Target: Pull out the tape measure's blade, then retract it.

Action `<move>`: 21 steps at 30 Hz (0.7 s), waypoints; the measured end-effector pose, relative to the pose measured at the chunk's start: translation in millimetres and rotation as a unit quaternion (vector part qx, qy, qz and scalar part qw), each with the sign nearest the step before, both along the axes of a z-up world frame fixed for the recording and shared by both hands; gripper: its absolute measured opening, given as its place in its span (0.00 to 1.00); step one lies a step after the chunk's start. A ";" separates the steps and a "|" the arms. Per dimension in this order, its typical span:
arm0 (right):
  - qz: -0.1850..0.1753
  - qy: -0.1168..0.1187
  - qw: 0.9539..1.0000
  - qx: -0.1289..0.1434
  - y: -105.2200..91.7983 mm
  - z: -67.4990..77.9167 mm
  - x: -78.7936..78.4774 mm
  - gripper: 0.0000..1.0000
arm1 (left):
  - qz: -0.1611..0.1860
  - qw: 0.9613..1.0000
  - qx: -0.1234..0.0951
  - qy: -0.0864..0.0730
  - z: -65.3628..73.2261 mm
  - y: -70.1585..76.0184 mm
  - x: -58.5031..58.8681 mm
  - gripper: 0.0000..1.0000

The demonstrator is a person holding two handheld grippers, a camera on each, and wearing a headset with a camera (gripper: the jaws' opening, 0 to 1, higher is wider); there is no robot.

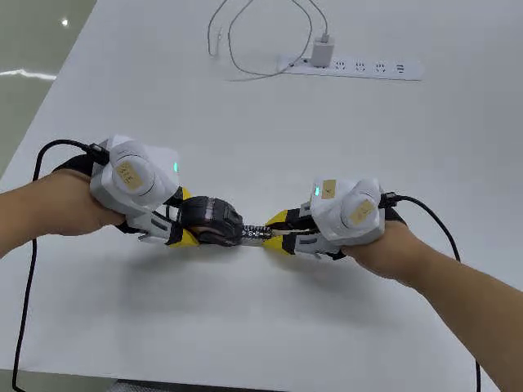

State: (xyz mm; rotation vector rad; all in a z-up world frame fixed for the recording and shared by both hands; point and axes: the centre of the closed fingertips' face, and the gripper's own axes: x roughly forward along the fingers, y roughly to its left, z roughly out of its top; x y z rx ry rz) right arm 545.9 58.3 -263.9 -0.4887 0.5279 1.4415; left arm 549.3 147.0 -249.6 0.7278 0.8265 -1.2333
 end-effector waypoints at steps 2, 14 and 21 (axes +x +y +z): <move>-0.002 -0.002 1.000 -0.002 -2.1 0.3 0.7 0.09 | 0.000 1.000 0.000 0.001 0.0 0.0 0.0 0.27; -0.005 -0.002 1.000 -0.007 -14.4 -0.6 1.6 0.08 | -0.002 1.000 0.000 0.000 -0.6 -1.1 0.1 0.27; -0.006 -0.005 1.000 -0.012 -21.7 -0.8 2.4 0.08 | -0.003 1.000 0.000 0.001 -0.5 -1.5 -0.4 0.27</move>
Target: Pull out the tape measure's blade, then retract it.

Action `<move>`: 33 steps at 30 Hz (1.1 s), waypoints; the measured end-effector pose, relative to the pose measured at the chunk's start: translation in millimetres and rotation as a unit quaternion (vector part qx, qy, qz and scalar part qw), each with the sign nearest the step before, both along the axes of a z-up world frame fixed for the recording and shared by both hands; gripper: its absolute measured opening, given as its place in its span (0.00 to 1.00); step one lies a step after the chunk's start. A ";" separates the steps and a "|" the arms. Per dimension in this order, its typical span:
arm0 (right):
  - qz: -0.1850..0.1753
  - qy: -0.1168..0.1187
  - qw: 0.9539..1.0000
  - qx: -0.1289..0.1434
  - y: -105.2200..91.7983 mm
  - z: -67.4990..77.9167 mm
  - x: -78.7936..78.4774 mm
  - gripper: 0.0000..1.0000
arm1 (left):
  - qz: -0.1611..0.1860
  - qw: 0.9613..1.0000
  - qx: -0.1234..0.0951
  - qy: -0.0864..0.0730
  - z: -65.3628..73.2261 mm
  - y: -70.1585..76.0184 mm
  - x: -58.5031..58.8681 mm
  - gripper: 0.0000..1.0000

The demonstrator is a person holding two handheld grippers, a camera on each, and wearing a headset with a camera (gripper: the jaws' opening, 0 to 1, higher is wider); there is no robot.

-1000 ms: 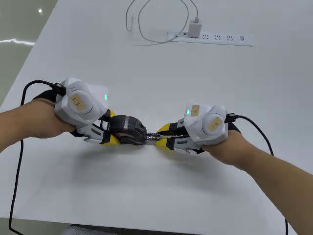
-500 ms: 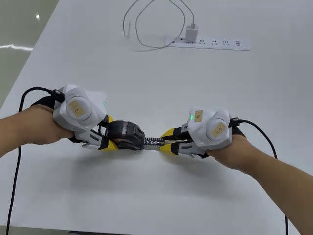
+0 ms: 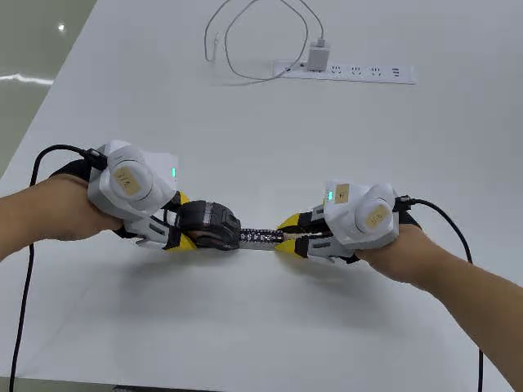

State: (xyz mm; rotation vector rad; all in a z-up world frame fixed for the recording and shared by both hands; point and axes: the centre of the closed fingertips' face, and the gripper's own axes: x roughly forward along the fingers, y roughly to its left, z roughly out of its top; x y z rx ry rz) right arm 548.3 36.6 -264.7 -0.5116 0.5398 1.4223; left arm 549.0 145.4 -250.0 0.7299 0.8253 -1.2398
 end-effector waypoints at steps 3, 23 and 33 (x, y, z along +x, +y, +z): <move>0.000 -0.001 1.000 -0.002 -3.3 0.3 0.4 0.08 | 0.000 1.000 0.000 0.000 0.1 0.0 0.1 0.27; -0.005 -0.002 1.000 -0.008 -18.3 2.2 2.8 0.08 | 0.000 1.000 0.001 0.001 0.0 1.0 0.2 0.27; -0.008 -0.003 1.000 -0.013 -25.0 2.2 3.5 0.08 | 0.000 1.000 0.002 0.000 0.1 0.6 0.3 0.27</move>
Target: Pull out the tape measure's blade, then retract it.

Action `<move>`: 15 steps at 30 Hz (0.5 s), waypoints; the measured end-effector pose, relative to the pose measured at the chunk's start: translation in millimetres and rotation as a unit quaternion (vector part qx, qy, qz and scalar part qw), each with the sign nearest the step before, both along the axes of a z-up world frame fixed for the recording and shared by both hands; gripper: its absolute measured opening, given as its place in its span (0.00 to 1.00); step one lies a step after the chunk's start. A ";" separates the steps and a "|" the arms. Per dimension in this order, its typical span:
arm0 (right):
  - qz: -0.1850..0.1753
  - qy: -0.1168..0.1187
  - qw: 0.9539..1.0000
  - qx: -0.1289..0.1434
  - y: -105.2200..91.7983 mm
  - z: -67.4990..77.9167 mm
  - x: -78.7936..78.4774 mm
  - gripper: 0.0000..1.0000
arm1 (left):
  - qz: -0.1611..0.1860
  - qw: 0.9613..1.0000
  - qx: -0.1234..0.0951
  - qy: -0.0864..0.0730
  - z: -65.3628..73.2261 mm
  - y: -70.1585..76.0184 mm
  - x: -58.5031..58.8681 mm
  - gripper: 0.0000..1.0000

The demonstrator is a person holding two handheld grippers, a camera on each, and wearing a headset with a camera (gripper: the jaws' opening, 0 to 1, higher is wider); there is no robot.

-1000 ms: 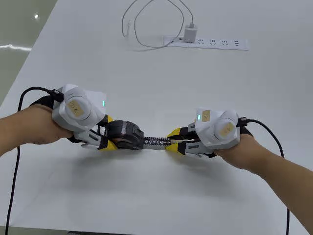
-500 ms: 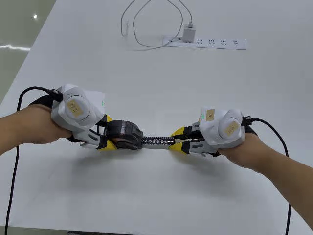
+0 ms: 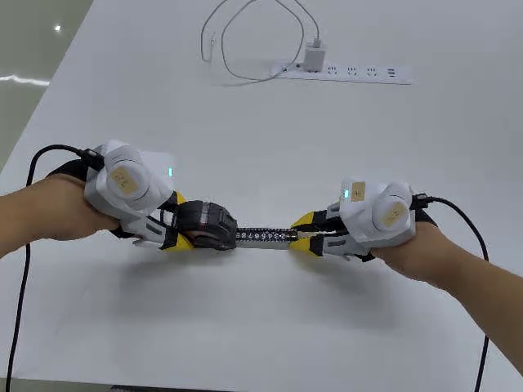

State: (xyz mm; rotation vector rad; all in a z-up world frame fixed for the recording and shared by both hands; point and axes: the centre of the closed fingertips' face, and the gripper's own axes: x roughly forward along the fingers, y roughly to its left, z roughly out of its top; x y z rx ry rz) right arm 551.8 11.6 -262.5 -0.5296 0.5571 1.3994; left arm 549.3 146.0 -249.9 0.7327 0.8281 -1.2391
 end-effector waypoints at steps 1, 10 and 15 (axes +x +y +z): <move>-0.001 0.000 1.000 -0.001 -1.1 0.0 0.2 0.08 | -0.001 1.000 0.000 0.000 0.0 -0.1 0.0 0.27; -0.004 0.000 1.000 -0.005 -9.9 -0.5 0.7 0.08 | 0.000 1.000 0.001 0.000 -0.3 -0.2 -0.2 0.27; -0.006 -0.001 1.000 -0.008 -13.2 -0.6 0.6 0.08 | 0.002 1.000 -0.001 0.000 -0.1 -0.4 -0.3 0.27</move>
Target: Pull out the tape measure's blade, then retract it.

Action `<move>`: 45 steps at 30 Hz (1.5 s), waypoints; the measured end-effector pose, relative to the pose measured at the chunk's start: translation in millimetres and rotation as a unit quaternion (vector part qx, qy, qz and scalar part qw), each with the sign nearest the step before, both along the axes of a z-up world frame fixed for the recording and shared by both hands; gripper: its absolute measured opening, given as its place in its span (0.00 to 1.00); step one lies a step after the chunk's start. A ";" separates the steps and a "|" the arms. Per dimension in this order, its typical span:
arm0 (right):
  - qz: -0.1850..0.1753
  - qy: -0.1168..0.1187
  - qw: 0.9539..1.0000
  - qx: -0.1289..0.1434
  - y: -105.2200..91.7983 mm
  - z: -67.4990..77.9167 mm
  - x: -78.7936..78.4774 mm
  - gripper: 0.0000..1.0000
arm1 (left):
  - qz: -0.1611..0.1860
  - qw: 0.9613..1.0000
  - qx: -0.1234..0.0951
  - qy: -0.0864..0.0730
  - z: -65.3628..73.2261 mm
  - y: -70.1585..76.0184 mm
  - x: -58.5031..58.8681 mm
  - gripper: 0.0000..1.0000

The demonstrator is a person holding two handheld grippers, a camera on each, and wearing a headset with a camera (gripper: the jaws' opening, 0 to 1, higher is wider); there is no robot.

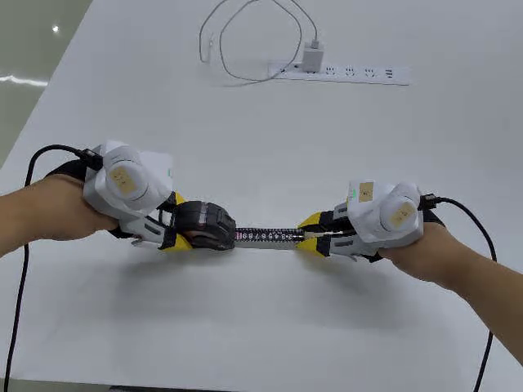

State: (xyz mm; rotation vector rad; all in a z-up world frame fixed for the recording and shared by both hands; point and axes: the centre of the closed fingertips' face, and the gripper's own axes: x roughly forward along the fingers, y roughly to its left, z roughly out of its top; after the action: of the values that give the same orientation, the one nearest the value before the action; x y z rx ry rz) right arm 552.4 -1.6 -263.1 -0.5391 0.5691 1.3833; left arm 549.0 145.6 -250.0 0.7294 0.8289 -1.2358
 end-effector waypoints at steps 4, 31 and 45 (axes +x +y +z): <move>-0.001 0.000 1.000 -0.002 -2.9 -1.2 -0.6 0.08 | 0.000 1.000 0.001 0.000 0.0 0.0 0.0 0.27; -0.011 0.001 1.000 -0.019 -27.4 -1.7 -0.6 0.08 | 0.003 1.000 0.001 0.002 0.6 0.3 0.0 0.27; -0.014 -0.002 1.000 -0.025 -37.6 -1.1 -1.4 0.08 | 0.002 1.000 0.002 0.002 0.6 0.2 -0.3 0.27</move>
State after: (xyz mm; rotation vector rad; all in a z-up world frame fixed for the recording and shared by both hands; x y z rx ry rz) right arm 551.0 -39.2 -264.2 -0.5715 0.6072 1.3442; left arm 548.7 145.8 -249.3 0.7282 0.8355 -1.2317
